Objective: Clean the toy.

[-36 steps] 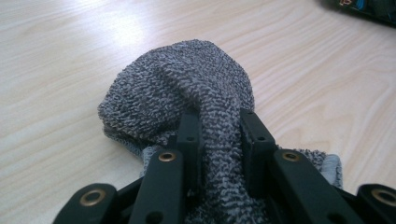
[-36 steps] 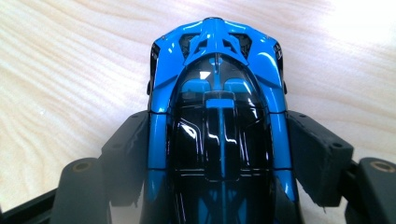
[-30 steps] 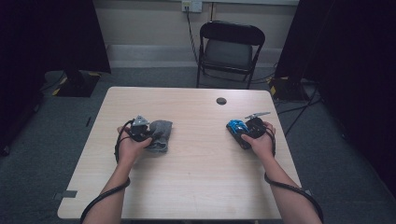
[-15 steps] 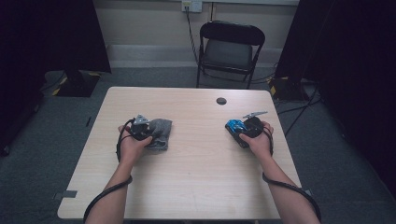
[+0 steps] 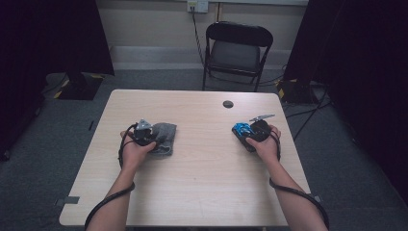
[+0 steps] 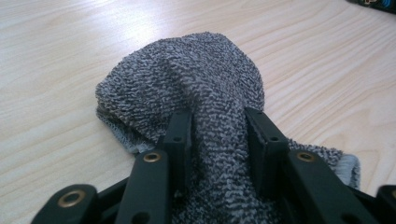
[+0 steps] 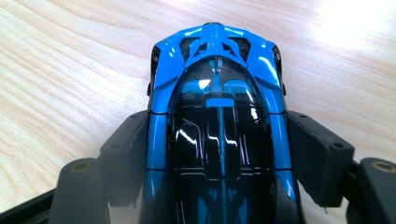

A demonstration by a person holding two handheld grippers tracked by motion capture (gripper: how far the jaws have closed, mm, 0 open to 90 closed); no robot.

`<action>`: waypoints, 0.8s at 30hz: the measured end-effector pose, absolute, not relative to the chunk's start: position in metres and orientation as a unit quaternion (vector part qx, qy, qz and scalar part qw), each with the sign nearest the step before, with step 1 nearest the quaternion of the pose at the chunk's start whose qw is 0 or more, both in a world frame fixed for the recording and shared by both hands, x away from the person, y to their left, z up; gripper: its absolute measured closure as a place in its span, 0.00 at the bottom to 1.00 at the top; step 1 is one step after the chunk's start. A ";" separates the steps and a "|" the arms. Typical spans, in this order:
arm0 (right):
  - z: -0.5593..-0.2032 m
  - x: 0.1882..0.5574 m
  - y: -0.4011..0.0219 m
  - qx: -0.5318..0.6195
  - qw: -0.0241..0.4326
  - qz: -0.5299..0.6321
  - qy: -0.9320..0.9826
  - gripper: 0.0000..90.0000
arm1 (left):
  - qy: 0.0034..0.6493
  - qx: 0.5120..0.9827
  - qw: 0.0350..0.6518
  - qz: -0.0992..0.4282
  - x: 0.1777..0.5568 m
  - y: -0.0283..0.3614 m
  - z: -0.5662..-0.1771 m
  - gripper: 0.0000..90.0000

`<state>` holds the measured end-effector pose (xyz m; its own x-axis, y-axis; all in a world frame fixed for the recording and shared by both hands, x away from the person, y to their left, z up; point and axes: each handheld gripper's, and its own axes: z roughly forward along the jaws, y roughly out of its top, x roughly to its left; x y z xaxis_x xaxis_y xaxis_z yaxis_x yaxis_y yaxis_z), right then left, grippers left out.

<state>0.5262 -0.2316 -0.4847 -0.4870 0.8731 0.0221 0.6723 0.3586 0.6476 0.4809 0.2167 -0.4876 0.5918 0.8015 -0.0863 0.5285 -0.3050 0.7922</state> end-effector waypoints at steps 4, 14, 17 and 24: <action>-0.485 0.526 -0.231 0.478 0.167 0.301 0.808 0.30 | 0.426 0.790 0.408 0.167 0.480 0.217 -0.489 0.66; -0.485 0.525 -0.231 0.475 0.170 0.299 0.810 0.30 | 0.431 0.790 0.398 0.177 0.481 0.214 -0.487 0.54; -0.485 0.525 -0.232 0.473 0.170 0.300 0.810 0.30 | 0.433 0.791 0.395 0.176 0.481 0.213 -0.487 0.48; -0.486 0.525 -0.234 0.471 0.172 0.304 0.810 0.24 | 0.443 0.785 0.393 0.182 0.481 0.211 -0.486 0.35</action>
<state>0.5250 -0.2341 -0.4864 -0.4967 0.8679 0.0088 0.6590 0.3705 0.6546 0.4814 0.2114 -0.4864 0.5418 0.8382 -0.0631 0.5526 -0.2986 0.7781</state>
